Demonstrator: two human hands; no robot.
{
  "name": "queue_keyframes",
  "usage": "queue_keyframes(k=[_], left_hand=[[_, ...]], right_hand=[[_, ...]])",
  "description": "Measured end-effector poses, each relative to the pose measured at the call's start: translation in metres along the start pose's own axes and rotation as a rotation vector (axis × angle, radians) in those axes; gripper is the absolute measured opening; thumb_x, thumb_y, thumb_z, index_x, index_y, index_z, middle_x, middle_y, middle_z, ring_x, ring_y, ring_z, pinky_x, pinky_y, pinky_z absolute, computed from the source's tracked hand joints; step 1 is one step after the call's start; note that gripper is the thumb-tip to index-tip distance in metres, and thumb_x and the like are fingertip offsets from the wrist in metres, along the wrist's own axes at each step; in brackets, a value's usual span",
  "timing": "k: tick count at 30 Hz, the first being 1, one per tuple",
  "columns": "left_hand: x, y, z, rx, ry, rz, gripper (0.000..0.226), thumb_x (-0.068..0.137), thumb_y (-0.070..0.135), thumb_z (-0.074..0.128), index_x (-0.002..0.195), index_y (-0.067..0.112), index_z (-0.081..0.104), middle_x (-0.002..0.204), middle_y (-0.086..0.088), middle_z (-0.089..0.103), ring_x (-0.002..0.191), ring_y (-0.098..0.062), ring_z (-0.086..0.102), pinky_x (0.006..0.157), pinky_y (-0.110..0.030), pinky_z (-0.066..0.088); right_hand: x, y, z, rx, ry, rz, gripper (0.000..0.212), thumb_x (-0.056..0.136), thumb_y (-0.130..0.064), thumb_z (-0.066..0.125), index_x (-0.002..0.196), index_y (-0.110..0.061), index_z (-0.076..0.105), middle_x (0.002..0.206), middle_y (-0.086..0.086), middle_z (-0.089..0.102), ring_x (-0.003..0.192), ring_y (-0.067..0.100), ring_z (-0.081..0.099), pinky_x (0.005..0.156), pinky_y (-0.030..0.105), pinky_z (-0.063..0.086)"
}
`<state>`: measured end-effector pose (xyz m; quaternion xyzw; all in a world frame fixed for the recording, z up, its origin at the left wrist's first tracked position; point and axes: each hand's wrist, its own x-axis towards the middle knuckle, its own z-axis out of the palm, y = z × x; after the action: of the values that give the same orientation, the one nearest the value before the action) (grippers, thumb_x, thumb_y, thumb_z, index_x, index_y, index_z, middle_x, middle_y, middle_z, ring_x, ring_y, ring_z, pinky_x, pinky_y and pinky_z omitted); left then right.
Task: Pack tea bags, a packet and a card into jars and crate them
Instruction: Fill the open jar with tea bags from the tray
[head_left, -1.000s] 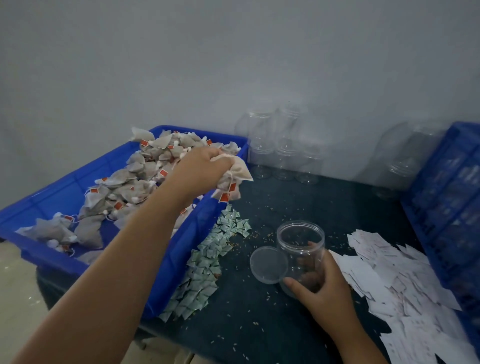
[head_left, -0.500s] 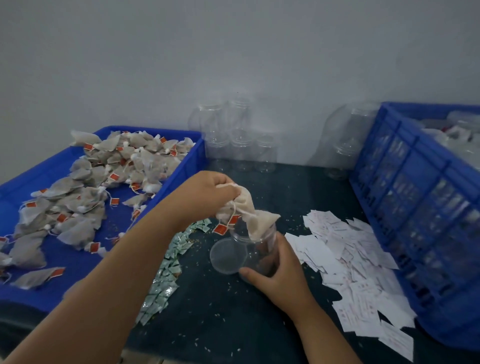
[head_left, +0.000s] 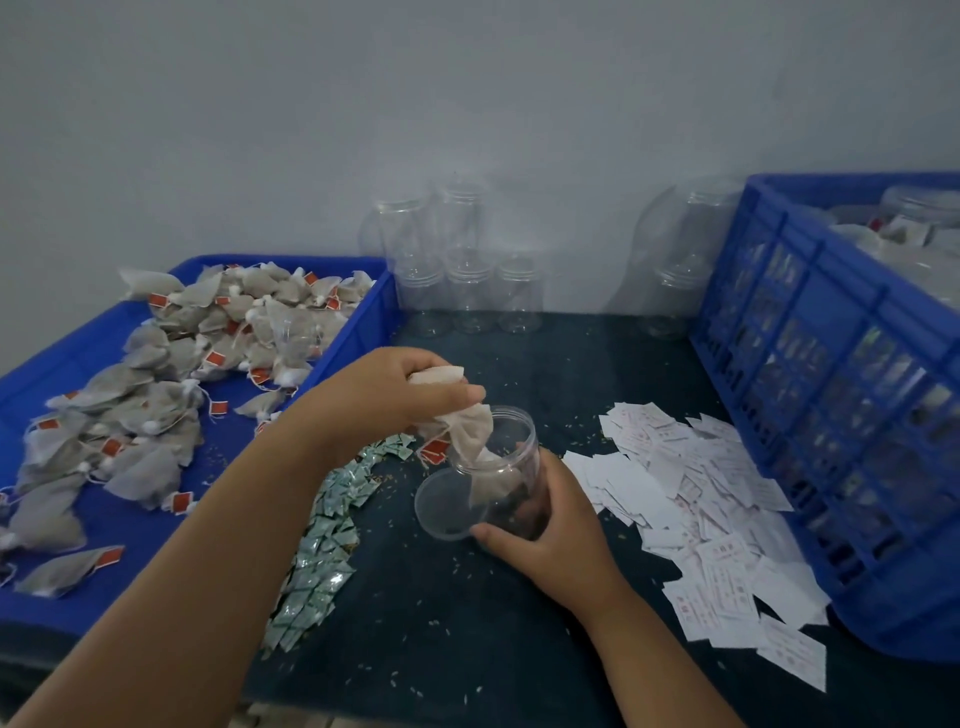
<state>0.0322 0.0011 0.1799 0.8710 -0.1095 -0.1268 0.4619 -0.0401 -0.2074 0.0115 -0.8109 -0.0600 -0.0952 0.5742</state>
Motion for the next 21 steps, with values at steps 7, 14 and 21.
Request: queue_keyframes(k=[7,14,21], left_hand=[[-0.004,0.005,-0.001,0.139,-0.093,0.042,0.024,0.079,0.037,0.087,0.099,0.033,0.075,0.094,0.014,0.075,0.082,-0.004,0.071,0.071,-0.023,0.056],[-0.003,0.0,0.012,0.115,0.133,0.148,0.022,0.084,0.027,0.083,0.1,0.031,0.07,0.091,0.012,0.075,0.075,-0.007,0.071,0.06,-0.017,0.056],[0.0,0.009,0.005,0.024,-0.028,0.109,0.017,0.092,0.025,0.079,0.105,0.022,0.069,0.094,0.005,0.077,0.079,-0.015,0.076,0.068,-0.026,0.062]], right_hand=[[-0.001,-0.002,0.002,-0.027,0.0,-0.024,0.083,0.069,-0.055,0.097,0.14,-0.042,0.056,0.135,-0.019,0.067,0.126,0.006,0.065,0.101,0.036,0.059],[-0.001,-0.004,0.0,-0.002,-0.006,-0.02,0.075,0.073,-0.047,0.097,0.136,-0.04,0.059,0.129,-0.016,0.071,0.115,0.011,0.071,0.091,0.035,0.062],[-0.001,-0.004,-0.001,-0.003,0.008,-0.008,0.074,0.07,-0.051,0.096,0.133,-0.041,0.059,0.127,-0.017,0.071,0.113,0.01,0.071,0.094,0.041,0.061]])
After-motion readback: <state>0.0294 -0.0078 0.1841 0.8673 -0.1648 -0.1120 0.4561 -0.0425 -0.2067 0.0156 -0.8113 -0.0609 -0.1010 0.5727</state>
